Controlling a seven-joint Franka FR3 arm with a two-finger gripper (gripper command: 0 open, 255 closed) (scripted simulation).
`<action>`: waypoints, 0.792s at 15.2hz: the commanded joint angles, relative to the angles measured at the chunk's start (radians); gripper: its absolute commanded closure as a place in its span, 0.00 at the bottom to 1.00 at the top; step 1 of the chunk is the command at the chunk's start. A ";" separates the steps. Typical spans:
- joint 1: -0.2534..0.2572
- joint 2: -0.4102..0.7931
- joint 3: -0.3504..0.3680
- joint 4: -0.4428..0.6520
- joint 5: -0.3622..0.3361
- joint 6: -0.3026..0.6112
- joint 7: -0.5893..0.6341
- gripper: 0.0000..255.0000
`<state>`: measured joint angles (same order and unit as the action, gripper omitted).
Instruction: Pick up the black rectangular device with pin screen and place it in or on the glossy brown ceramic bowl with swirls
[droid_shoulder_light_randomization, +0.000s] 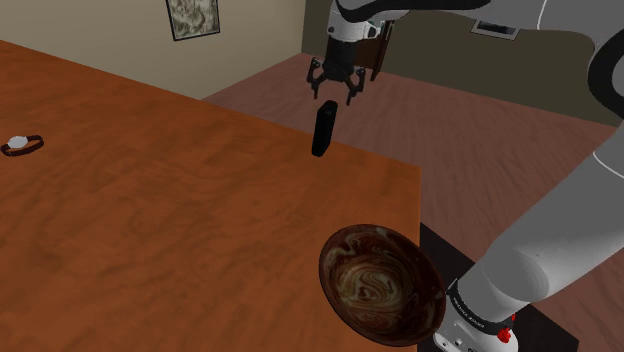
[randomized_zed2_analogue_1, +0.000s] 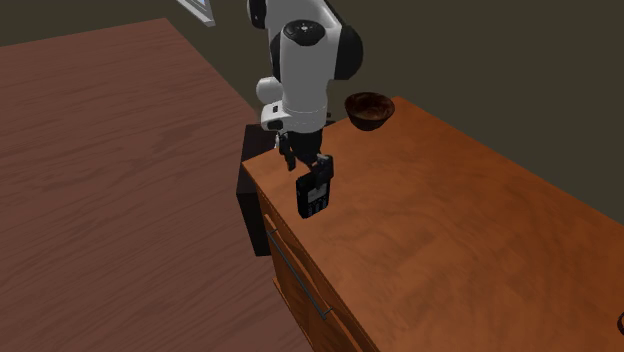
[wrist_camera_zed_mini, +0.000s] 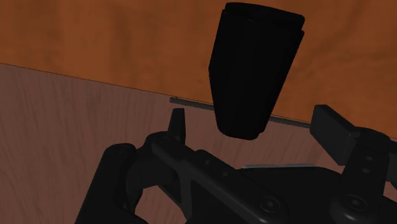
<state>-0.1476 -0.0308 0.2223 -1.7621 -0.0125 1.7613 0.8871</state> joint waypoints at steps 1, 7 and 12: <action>-0.002 0.004 -0.002 -0.024 0.001 0.028 0.009 0.00; -0.002 0.007 -0.002 -0.082 0.000 0.089 0.010 0.00; -0.002 0.007 -0.002 -0.082 0.000 0.089 0.010 0.00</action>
<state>-0.1499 -0.0239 0.2202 -1.8442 -0.0125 1.8503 0.8970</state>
